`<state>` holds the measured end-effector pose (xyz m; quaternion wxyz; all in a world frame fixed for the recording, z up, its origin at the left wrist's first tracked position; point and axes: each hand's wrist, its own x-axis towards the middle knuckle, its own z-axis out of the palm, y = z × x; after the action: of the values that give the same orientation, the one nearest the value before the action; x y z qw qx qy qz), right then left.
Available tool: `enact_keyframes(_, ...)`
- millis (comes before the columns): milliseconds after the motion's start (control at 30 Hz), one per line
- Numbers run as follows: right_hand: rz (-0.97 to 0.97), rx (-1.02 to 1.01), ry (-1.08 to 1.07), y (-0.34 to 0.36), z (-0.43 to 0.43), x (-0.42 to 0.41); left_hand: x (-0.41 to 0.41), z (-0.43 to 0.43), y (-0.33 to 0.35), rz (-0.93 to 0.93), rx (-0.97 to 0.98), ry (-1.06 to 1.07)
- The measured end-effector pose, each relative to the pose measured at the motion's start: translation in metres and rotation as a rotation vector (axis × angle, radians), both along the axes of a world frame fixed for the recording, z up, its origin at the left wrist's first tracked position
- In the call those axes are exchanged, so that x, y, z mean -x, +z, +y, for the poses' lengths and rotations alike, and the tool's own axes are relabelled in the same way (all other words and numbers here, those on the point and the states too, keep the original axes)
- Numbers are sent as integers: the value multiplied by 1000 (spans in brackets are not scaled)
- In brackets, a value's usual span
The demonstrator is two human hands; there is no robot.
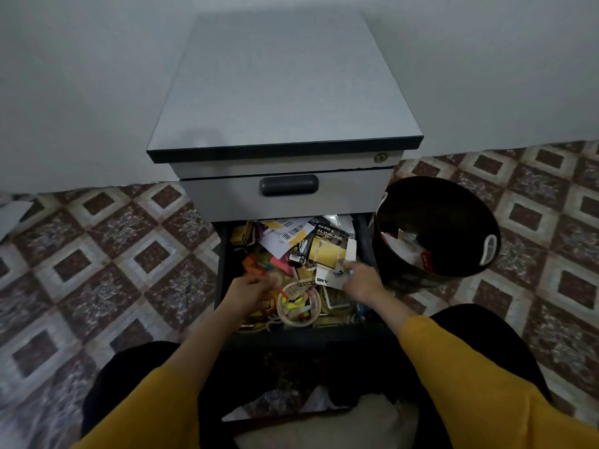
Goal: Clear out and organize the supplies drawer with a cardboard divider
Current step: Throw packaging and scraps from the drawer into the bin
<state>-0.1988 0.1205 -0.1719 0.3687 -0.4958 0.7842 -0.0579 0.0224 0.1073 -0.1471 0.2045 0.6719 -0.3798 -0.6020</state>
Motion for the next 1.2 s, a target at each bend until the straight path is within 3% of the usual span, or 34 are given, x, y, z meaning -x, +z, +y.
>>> enact_keyframes(200, 188, -126, 118, -14, -9, -2, -3, -9, -10, -25, -48, 12)
enact_keyframes(367, 347, -116, 224, -13, -9, -3, -1, -12, -13, -39, -70, 0)
enact_keyframes(600, 417, -103, 299, -14, -8, 0, 8, -9, -11, -32, -55, -22)
enact_keyframes(767, 262, -121, 327, -17, -1, 1, 13, -7, -10, -20, -49, -35)
enact_keyframes(1033, 16, 44, 117, -8, 5, 3, 20, -8, -10, -21, -42, -68)
enact_keyframes(1200, -419, 181, -165, 11, -10, -1, 37, -11, -11, 4, 28, -220)
